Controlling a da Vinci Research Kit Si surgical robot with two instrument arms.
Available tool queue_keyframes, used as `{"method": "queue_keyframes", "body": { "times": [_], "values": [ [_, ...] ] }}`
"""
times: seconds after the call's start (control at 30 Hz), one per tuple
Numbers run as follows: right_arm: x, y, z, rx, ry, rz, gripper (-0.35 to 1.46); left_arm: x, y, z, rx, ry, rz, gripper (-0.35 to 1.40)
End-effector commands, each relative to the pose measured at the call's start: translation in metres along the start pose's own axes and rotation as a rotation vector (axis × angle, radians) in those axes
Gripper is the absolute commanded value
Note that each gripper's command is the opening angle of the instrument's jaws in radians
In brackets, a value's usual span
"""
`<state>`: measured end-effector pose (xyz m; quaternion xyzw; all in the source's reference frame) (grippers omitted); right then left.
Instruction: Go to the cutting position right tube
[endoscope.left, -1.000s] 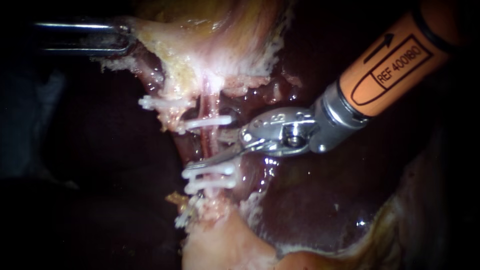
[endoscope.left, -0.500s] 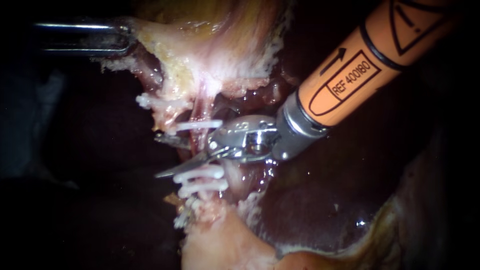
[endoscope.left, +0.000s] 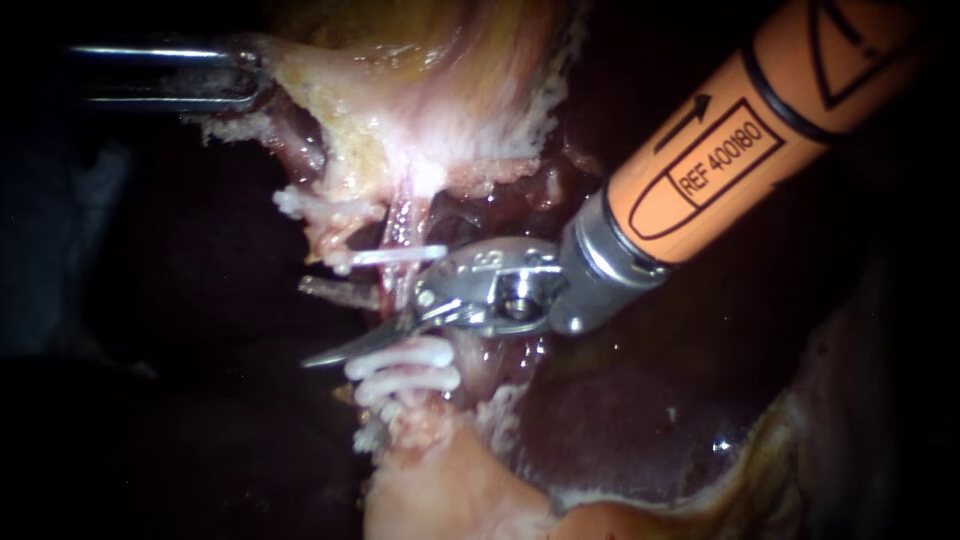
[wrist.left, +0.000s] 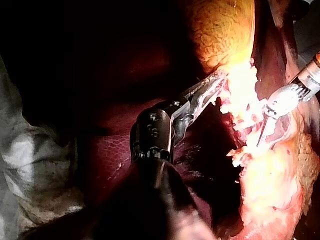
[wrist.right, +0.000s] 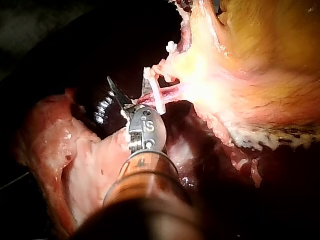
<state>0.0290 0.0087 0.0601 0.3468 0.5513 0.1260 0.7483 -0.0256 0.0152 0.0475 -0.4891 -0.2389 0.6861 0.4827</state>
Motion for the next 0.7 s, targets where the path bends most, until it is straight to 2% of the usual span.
{"method": "queue_keyframes", "body": {
  "times": [0.03, 0.2, 0.27, 0.37, 0.7],
  "values": [
    [0.0003, -0.0005, -0.0002, 0.009, 0.003, -0.002, 1.23, 0.0, 0.0, 0.0, -0.001, 0.0, 0.0, -0.35],
    [0.0017, -0.0028, -0.0011, 0.036, 0.007, 0.004, 1.23, 0.0, 0.0, -0.0001, -0.001, 0.0, 0.0, -0.35],
    [0.0021, -0.0032, -0.0013, 0.037, 0.017, 0.005, 1.23, 0.0, 0.0, -0.0001, -0.001, 0.0, 0.0, -0.35],
    [0.0025, -0.0033, -0.0015, 0.036, 0.024, 0.007, 1.23, 0.0, 0.0, -0.0001, -0.001, 0.0, 0.0, -0.35],
    [0.0023, -0.0031, -0.0016, 0.036, 0.024, 0.007, 1.23, 0.0, 0.0, -0.0001, -0.001, 0.0, 0.0, -0.35]
  ]
}}
